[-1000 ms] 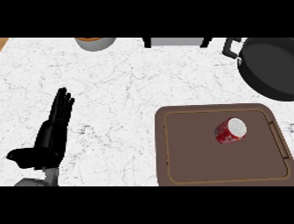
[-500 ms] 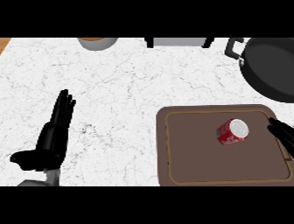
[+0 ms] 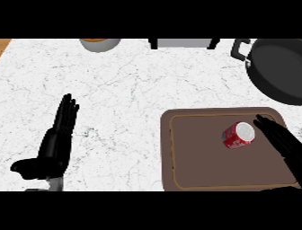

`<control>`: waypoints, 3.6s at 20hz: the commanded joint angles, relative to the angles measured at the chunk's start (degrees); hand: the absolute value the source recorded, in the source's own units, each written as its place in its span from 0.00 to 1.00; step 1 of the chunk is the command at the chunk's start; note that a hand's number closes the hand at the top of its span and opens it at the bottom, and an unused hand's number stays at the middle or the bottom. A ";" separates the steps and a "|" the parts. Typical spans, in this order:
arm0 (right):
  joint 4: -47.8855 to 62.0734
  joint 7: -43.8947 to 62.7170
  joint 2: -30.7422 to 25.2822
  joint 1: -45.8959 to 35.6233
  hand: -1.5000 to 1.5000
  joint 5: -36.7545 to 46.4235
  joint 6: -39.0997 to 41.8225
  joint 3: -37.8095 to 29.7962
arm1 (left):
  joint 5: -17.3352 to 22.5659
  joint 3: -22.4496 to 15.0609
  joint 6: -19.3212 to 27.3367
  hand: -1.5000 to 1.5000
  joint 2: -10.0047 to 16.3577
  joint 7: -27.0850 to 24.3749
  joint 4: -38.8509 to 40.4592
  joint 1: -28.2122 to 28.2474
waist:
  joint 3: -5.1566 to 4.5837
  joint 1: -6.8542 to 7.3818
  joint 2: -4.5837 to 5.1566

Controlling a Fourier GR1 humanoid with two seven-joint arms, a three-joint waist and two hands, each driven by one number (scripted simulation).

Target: Pick the can from the tray and place it in the pot

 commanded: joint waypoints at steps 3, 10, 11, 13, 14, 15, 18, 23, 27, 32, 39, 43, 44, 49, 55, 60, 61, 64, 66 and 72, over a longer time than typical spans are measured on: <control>6.46 -2.56 4.59 -3.39 0.00 4.20 -0.50 0.57 | -2.36 0.32 -1.04 0.50 -2.37 -1.87 0.02 2.31 | 0.01 0.00 -0.01; 11.47 -4.70 7.84 -5.15 0.00 9.03 -2.52 0.35 | -5.47 0.08 0.03 0.50 -5.18 3.35 -1.47 -0.18 | 0.01 -0.07 -0.02; 10.30 -2.98 6.93 -6.70 0.00 7.75 0.42 -1.98 | -3.15 4.22 -2.44 0.50 -2.77 5.42 -1.64 -2.37 | 0.01 -0.10 -0.02; 15.04 -4.46 8.78 -8.61 0.00 10.46 -2.19 -0.52 | -3.78 4.56 -3.51 0.50 -2.97 4.37 0.33 -3.39 | 0.01 -0.08 0.00; 16.62 -6.08 8.99 -8.63 0.00 9.58 -2.91 -1.53 | -3.25 6.08 -4.49 0.50 -2.36 3.52 1.32 -4.12 | 0.01 -0.10 0.00; 16.09 -3.25 9.88 -10.67 0.00 11.35 -1.85 -0.60 | -6.19 3.38 -1.76 0.50 -4.39 3.24 -0.94 -0.72 | 0.01 -0.01 -0.01; 17.55 -8.46 10.08 -7.98 0.00 10.76 -3.96 -0.96 | -5.49 4.30 -3.96 0.50 -5.46 -2.15 2.91 -0.28 | 0.00 -0.12 0.00; 17.77 -11.30 11.65 -10.29 1.00 14.56 -12.64 -1.06 | -5.48 4.45 -3.40 0.50 -4.25 5.32 -3.25 -1.12 | 0.02 -0.01 -0.03; 17.45 -13.49 10.94 -10.70 1.00 13.41 -12.88 -3.74 | -2.85 7.62 -7.09 0.50 -4.54 1.63 1.73 -1.41 | 0.00 -0.14 -0.01; 27.50 -1.73 14.84 -24.53 1.00 18.54 -11.42 -4.59 | -4.40 7.49 -6.67 0.50 -4.13 1.52 1.25 -1.95 | -0.01 0.94 0.24; 40.58 27.12 17.44 -37.19 1.00 24.38 -7.55 -13.98 | -6.04 2.88 -7.99 0.50 -5.29 1.71 -0.08 -3.97 | -0.26 8.21 2.97; 47.81 38.12 17.25 -50.29 1.00 30.38 -9.87 -15.24 | -6.37 1.42 -8.22 0.50 -6.61 1.88 1.82 -5.18 | -0.13 8.87 2.89; 48.88 39.83 15.80 -53.40 1.00 31.63 -10.44 -15.95 | -6.51 1.82 -8.12 0.50 -6.10 2.14 0.81 -5.83 | -0.10 9.53 2.79; 56.99 47.68 16.00 -65.82 1.00 39.84 -16.85 -14.15 | -7.03 1.99 -7.25 0.50 -6.67 1.85 2.03 -5.94 | -0.08 8.59 2.32; 69.00 58.06 16.54 -75.23 1.00 49.36 -21.92 -12.29 | -6.38 2.57 -6.69 0.50 -7.35 3.59 1.48 -7.43 | -0.06 7.01 2.11; 76.81 64.69 15.12 -79.39 1.00 52.62 -28.27 -14.20 | -5.82 4.24 -7.77 0.50 -6.21 0.34 4.35 -5.56 | -0.06 5.89 2.20; 78.94 63.73 13.53 -81.13 1.00 52.17 -26.89 -15.13 | -7.62 3.09 -6.07 0.50 -7.01 0.83 3.78 -5.36 | -0.02 5.43 1.96; 82.50 66.46 12.27 -81.57 1.00 53.64 -29.98 -16.14 | -7.35 2.19 -6.20 0.50 -7.42 2.52 1.36 -4.83 | 0.03 5.35 1.90; 84.25 67.74 11.79 -82.38 1.00 54.36 -31.47 -16.64 | -7.02 3.29 -6.00 0.50 -7.80 1.45 3.95 -6.18 | 0.00 4.54 1.95; 88.34 64.79 6.71 -81.63 1.00 53.84 -34.27 -19.54 | -5.78 5.79 -7.36 0.50 -5.25 1.30 2.59 -4.16 | 0.03 3.30 1.38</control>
